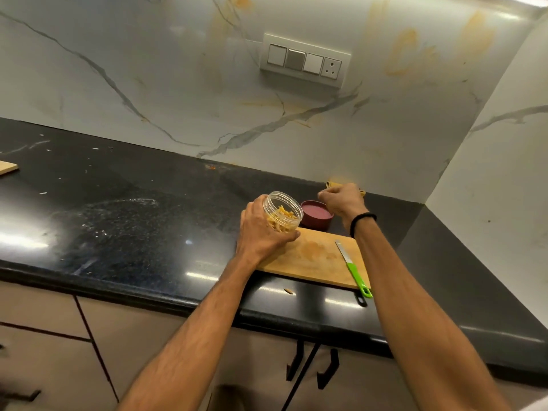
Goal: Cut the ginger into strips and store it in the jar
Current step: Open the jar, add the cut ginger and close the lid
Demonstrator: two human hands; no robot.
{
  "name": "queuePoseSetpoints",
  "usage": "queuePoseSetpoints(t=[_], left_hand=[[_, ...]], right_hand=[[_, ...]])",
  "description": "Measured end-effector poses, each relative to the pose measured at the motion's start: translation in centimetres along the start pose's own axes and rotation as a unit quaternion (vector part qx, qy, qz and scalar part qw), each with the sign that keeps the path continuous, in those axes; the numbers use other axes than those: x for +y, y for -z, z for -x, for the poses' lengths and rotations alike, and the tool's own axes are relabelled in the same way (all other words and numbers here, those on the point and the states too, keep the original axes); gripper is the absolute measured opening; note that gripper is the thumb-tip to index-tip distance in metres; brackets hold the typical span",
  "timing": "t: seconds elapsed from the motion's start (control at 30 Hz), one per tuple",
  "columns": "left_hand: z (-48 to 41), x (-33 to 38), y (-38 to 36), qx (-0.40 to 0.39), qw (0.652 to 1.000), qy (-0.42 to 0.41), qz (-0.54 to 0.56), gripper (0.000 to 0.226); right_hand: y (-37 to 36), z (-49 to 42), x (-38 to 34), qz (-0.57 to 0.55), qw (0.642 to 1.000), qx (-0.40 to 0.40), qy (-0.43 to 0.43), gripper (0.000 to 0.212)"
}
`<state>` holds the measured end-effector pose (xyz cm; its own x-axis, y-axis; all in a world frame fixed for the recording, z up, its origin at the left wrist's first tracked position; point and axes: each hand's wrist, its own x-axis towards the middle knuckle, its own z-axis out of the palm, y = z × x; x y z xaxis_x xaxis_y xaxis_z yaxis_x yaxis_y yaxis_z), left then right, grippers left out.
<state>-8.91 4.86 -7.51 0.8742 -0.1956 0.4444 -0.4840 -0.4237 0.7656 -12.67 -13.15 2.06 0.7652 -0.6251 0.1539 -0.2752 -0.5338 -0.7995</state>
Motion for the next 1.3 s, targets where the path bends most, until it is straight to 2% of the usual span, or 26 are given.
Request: queuePoseSetpoints(t=[0.03,0.1,0.17,0.23,0.3,0.37,0.43,0.47,0.53,0.6,0.63,0.73,0.8,0.87,1.07,1.3], left_hand=[[0.0,0.0,-0.1,0.002,1.000,0.001,0.000,0.114],[-0.2,-0.1,-0.2,0.005,1.000,0.003,0.003,0.115],[-0.3,-0.2,-0.2,0.006,1.000,0.002,0.007,0.115],[-0.3,-0.3,-0.2,0.007,1.000,-0.001,0.008,0.114],[-0.2,-0.3,-0.2,0.006,1.000,-0.001,0.008,0.114],[-0.2,-0.3,-0.1,0.007,1.000,-0.003,0.009,0.113],[-0.1,-0.4,-0.1,0.004,1.000,-0.004,0.010,0.113],[0.0,-0.4,-0.1,0.003,1.000,-0.004,0.010,0.113],[-0.1,-0.4,0.0,0.000,1.000,-0.006,0.007,0.114],[-0.1,-0.2,0.1,-0.002,1.000,-0.006,0.004,0.113],[-0.1,-0.1,0.2,-0.005,1.000,-0.008,0.002,0.113],[0.1,0.4,0.4,-0.011,1.000,-0.025,-0.004,0.109],[0.4,0.8,0.6,-0.015,0.999,-0.037,-0.004,0.104],[0.6,1.1,0.8,-0.017,0.999,-0.042,-0.003,0.103],[0.8,1.2,0.8,-0.020,0.999,-0.040,0.010,0.105],[0.7,1.4,0.9,-0.035,0.998,-0.053,-0.006,0.111]], right_hand=[[-0.1,-1.2,0.4,0.050,0.999,0.009,0.000,0.020],[-0.7,-3.3,0.7,0.164,0.986,-0.011,-0.004,0.050],[-1.8,-4.7,0.6,0.284,0.957,-0.059,-0.011,0.088],[-2.8,-5.1,0.0,0.345,0.931,-0.117,-0.008,0.107],[-3.7,-5.2,-0.3,0.342,0.925,-0.168,-0.002,0.103],[-4.2,-5.5,-0.1,0.332,0.921,-0.203,-0.018,0.087],[-4.1,-5.5,0.4,0.297,0.935,-0.191,-0.031,0.072],[-3.8,-5.3,0.5,0.243,0.955,-0.167,-0.034,0.068],[-2.4,-4.3,-0.2,0.017,0.993,-0.112,-0.038,0.065],[-0.3,-2.6,-1.4,-0.153,0.978,-0.143,-0.015,0.069],[0.8,-1.6,-1.9,-0.159,0.970,-0.181,0.020,0.072],[2.8,1.2,-3.0,0.001,0.949,-0.280,0.143,0.074],[3.0,2.3,-3.2,0.109,0.924,-0.297,0.215,0.078],[2.8,2.7,-3.2,0.157,0.907,-0.292,0.260,0.080],[2.4,3.6,-3.5,0.191,0.892,-0.270,0.307,0.082],[1.4,3.7,-3.3,0.197,0.900,-0.258,0.293,0.080]])
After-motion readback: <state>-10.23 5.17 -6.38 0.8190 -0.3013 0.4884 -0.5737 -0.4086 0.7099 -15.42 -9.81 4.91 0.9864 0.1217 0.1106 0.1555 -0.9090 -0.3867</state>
